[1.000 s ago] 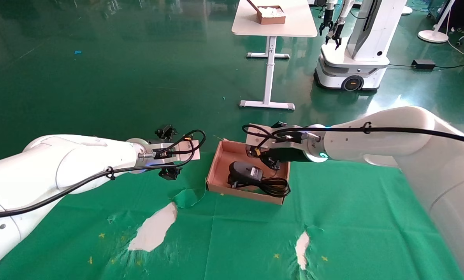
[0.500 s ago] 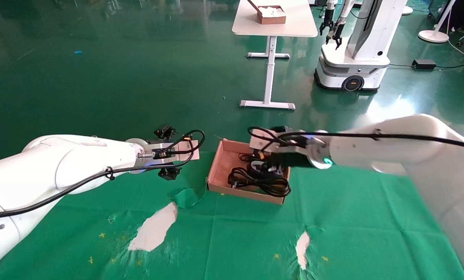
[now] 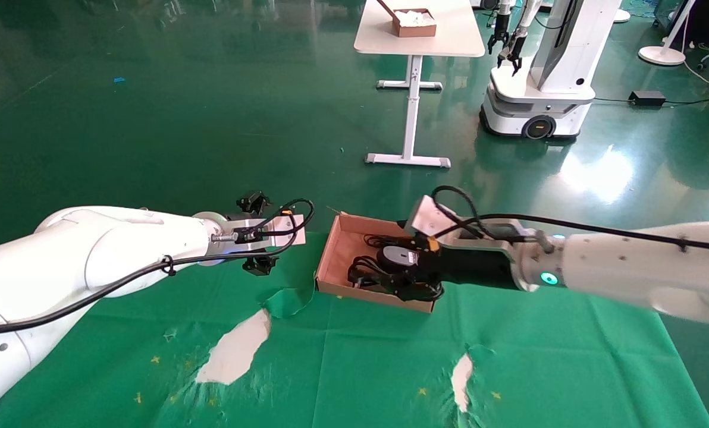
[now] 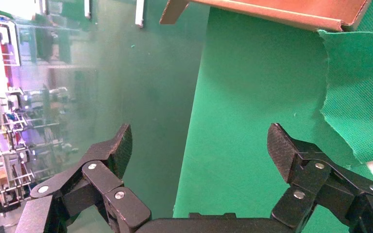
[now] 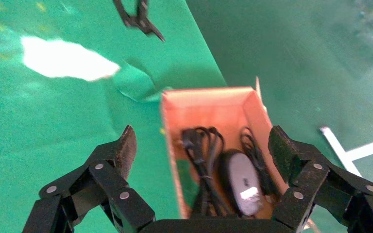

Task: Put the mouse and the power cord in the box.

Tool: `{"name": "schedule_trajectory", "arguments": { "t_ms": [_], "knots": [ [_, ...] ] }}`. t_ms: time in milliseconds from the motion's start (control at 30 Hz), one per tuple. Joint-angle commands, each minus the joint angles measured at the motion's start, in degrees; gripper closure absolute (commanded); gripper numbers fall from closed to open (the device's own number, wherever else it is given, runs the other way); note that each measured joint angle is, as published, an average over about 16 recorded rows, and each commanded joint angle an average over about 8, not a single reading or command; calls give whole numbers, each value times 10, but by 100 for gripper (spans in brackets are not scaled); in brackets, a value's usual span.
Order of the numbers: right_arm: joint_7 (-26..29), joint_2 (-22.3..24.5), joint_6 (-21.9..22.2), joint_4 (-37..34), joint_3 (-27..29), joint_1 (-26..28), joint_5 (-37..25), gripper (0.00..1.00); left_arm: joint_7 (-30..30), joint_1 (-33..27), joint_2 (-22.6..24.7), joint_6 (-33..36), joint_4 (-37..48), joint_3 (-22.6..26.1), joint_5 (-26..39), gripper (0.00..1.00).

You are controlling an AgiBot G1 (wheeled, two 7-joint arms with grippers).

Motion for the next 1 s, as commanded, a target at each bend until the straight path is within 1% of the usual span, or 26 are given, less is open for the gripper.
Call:
{"name": "schedule_trajectory", "arguments": {
  "t_ms": [33,167,300,1000],
  "knots": [
    [6,14,-13,17,9,-12,21,0,0,0,0,0,0,0,0,0],
    [17,43,-40,52,27,-37,62,0,0,3,-3,5,-4,-5,-5,0],
    [28,72,-66,86,45,-62,104,0,5,19,-19,27,-21,-33,-32,0],
    [88,226,-206,269,140,-194,324,0,42,156,-159,226,-175,-270,-261,0]
  ]
}}
